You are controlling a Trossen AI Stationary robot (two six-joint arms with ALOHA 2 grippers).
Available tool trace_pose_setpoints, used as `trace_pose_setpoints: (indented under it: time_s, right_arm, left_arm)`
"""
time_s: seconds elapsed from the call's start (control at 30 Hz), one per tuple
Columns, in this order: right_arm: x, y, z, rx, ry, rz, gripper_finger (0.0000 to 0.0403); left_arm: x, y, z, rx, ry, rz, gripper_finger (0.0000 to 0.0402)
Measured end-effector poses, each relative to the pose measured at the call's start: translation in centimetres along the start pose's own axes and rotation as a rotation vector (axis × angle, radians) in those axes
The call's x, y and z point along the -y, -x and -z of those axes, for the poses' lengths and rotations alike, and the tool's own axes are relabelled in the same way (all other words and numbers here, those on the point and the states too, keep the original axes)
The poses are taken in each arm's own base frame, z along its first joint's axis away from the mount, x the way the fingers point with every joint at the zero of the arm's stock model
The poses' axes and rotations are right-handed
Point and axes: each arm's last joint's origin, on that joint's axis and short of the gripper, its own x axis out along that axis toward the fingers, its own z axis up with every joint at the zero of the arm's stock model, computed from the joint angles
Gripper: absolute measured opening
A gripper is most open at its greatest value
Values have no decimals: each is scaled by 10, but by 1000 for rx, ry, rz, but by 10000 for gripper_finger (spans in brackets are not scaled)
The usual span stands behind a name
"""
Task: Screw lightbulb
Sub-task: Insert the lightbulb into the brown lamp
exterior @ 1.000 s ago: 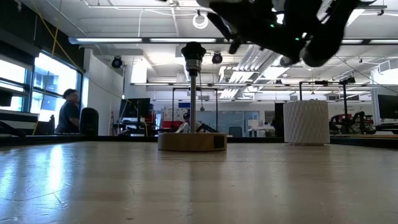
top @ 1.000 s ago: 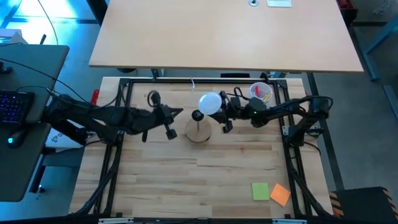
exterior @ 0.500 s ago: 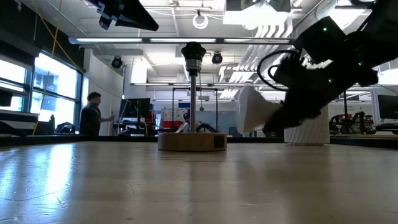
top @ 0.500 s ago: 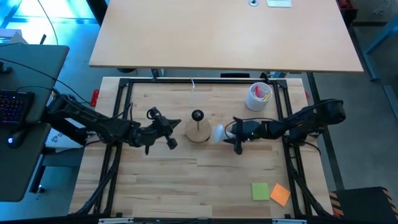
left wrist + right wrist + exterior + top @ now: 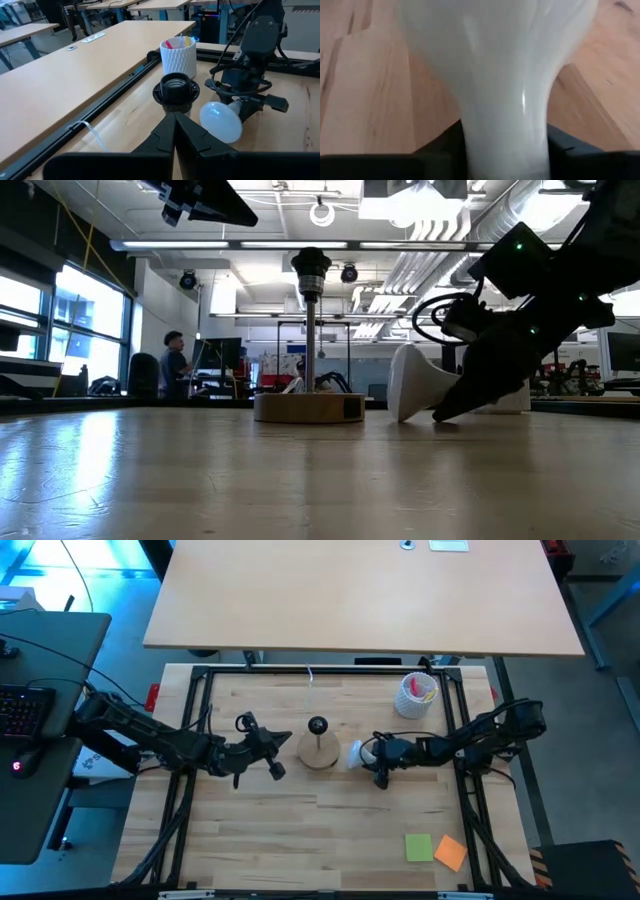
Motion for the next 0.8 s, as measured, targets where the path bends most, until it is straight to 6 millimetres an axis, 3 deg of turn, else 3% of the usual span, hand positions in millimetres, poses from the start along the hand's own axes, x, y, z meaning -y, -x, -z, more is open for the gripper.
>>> trace_pose_setpoints:
  time_s: [0.1,0.2,0.6,0.8]
  right_arm:
    - [-1,0,-1,-6,30,-15,205]
    - [-3,-2,-5,-24,35,-30,229]
    - [-16,4,-51,-361,135,32,237]
    - [-24,12,-79,-412,177,35,238]
  left_arm:
    - [0,0,0,0,0,0,0]
    - [0,0,0,-2,-3,1,0]
    - [0,0,2,-15,-11,-1,0]
    - [-1,0,6,-43,-1,-8,0]
